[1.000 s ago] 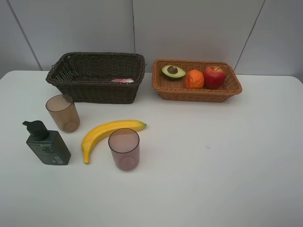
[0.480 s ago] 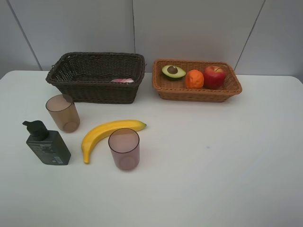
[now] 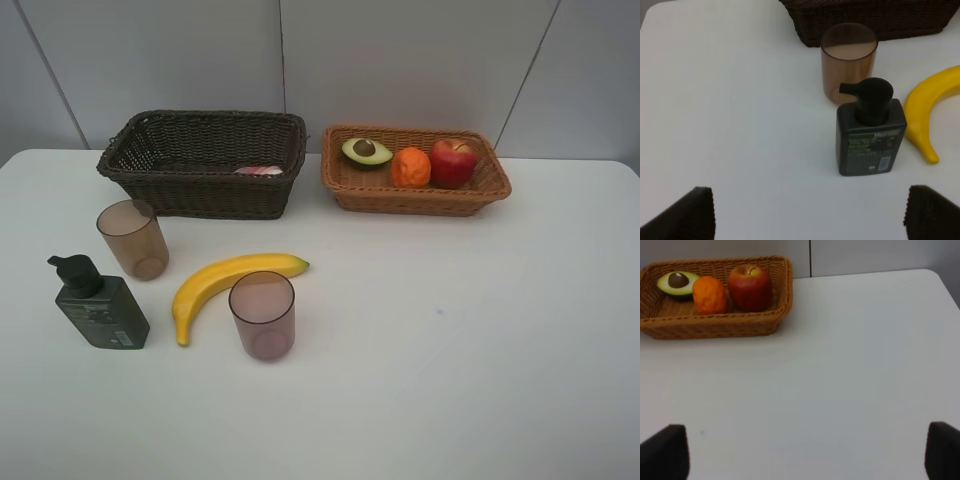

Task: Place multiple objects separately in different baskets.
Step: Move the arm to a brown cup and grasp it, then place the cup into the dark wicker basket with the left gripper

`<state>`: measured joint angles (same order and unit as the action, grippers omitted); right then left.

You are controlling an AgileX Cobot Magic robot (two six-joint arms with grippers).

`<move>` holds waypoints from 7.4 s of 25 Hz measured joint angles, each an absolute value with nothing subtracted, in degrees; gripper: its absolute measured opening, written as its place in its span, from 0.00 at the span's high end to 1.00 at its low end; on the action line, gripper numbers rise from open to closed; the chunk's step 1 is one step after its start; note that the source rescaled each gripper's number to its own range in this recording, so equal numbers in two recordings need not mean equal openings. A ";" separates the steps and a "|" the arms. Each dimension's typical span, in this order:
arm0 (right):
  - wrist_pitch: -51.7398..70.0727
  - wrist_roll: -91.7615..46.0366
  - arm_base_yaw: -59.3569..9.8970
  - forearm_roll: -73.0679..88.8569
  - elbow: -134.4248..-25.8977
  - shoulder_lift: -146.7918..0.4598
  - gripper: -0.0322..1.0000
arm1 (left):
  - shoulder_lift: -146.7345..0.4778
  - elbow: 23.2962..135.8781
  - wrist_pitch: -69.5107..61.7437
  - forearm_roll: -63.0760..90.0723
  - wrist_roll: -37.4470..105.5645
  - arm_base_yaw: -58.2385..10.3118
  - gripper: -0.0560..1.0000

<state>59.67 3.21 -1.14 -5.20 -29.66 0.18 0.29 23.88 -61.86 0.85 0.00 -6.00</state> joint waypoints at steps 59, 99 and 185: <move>59.67 3.21 -1.14 -5.20 -29.66 0.18 0.01 | -60.53 51.51 -54.32 11.20 10.82 -6.00 0.00; 59.67 3.21 -1.14 -5.20 -29.66 0.18 0.00 | -102.14 59.66 -40.37 10.68 24.51 -14.30 0.00; 59.67 3.21 -1.14 -5.20 -29.66 0.18 0.00 | -105.03 92.97 -57.89 -5.65 16.87 -14.30 0.94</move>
